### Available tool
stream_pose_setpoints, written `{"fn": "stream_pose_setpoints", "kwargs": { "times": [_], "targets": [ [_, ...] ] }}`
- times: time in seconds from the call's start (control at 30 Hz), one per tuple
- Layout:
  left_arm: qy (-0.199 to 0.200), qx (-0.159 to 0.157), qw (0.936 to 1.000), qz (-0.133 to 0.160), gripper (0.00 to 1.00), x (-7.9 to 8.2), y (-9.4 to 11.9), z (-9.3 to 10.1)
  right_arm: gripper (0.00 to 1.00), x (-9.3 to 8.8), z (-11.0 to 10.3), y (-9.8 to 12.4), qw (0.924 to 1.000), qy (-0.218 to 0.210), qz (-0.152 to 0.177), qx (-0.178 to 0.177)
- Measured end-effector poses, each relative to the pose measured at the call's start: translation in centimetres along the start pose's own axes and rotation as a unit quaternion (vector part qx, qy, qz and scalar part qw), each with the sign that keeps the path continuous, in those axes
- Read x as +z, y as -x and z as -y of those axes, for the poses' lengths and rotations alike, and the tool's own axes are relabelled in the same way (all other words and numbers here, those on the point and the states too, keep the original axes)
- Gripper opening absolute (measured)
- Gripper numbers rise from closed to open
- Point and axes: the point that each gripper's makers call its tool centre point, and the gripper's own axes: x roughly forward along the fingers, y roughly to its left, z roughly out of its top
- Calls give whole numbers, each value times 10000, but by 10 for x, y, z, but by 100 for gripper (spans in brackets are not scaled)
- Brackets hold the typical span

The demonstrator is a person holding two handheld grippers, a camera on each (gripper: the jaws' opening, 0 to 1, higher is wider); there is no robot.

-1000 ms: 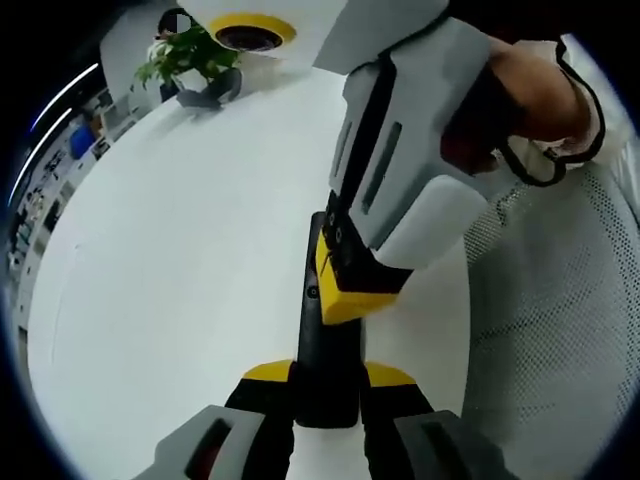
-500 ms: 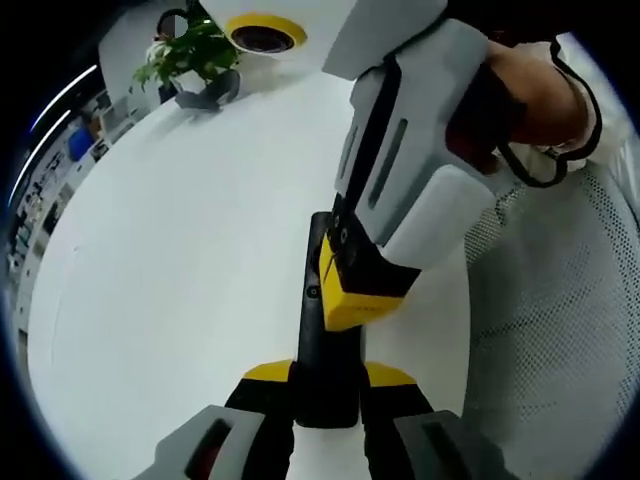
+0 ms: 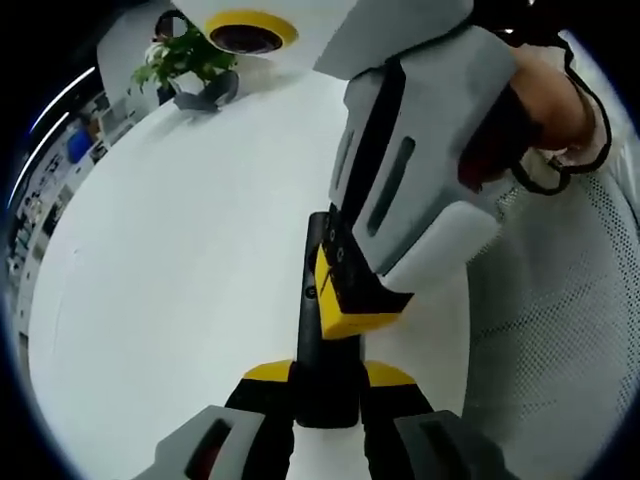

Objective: Press the specified remote control buttons in sequence, fully releasing each button before pressing the next.

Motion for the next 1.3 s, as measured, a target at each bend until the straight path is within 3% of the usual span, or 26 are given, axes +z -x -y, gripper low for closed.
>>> {"fn": "stream_pose_setpoints", "kwargs": {
  "times": [0.2, 0.3, 0.43, 0.57, 0.67, 0.87, 1.13, 1.3],
  "targets": [
    [-40, -7, 9999, -111, 23, 0, 0, 0, 0, 1, 0, 0, 9999, 60, 28, -110],
    [40, 27, 10000, -30, 23, 0, 0, 0, 0, 0, -1, 0, 9999, 135, 22, -48],
    [90, 62, 9999, 93, 23, -1, 1, 0, 0, -1, 1, 2, 9998, -103, 103, 130],
    [195, 150, 9997, 73, 23, 1, 0, 0, 0, -3, -12, 9, 9990, 167, 281, 313],
    [211, 209, 9995, -44, 23, 1, 0, 1, 0, 2, -18, 19, 9974, 517, 466, 202],
    [196, 191, 9996, -19, 22, 1, 1, -1, 0, 3, -14, 33, 9949, 764, 659, 72],
    [101, 137, 9999, 21, 22, 2, 1, -5, 8, 10, -1, 67, 9889, 763, 1278, 10],
    [-26, 165, 9999, 35, 22, 4, 0, -15, 11, 25, 5, 96, 9790, 675, 1925, 65]
  ]
}}
